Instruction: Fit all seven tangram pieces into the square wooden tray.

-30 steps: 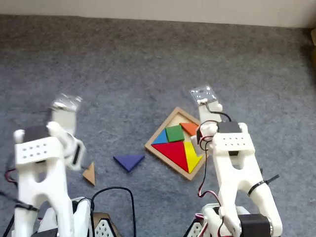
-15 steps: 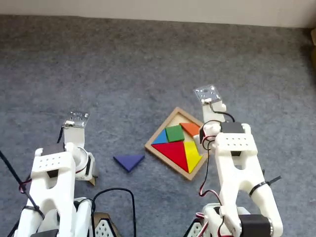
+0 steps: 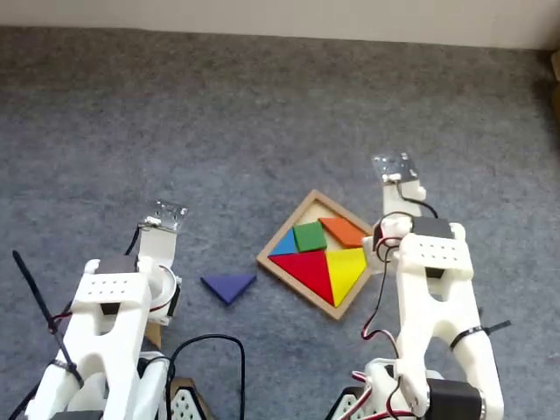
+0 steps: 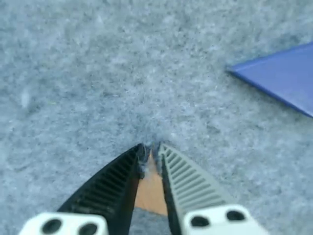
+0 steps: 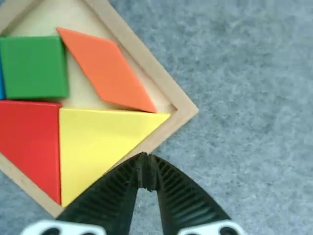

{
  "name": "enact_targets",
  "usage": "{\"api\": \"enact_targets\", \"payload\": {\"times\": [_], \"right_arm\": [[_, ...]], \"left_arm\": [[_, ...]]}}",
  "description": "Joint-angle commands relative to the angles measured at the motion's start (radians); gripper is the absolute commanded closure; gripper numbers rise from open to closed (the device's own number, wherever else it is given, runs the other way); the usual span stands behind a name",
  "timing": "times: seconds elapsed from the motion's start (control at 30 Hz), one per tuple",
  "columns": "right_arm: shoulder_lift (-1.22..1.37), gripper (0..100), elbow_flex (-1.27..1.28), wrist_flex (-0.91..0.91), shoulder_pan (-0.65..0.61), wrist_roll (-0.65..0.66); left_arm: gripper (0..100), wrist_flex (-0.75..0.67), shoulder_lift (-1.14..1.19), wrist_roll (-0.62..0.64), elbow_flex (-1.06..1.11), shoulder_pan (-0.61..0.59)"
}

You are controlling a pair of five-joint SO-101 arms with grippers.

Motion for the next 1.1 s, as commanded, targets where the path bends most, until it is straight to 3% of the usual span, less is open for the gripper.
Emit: {"api": "enact_targets", "payload": {"times": [0.0,0.23,0.37,0.5,0.57,0.67,0.8,0.97,1.07], "right_arm": [[-0.039,98.8,-0.013,-0.005,0.041,0.008],[-0.185,99.2,0.041,0.022,0.054,0.083],[-0.384,99.2,0.116,0.022,0.056,0.083],[-0.544,98.9,0.206,0.019,0.036,0.083],[-0.581,98.9,0.242,0.019,0.015,0.083],[-0.585,98.9,0.266,0.016,-0.013,0.083],[-0.585,98.9,0.266,0.016,-0.019,0.078],[-0.585,98.9,0.266,0.016,-0.019,0.078],[-0.585,98.9,0.268,0.022,-0.013,0.078]], "left_arm": [[98,0.009,-0.013,0.003,-0.025,0.013],[99,0.038,-0.019,0.005,-0.194,0.005],[97,0.233,-0.021,-0.002,-0.349,0.004],[85,0.431,-0.021,-0.006,-0.458,-0.048],[83,0.462,-0.021,-0.083,-0.475,-0.117],[89,0.471,-0.013,-0.258,-0.464,-0.219],[94,0.471,-0.012,-0.393,-0.395,-0.318],[93,0.453,-0.012,-0.603,-0.249,-0.364],[93,0.351,-0.010,-0.624,-0.147,-0.357]]}}
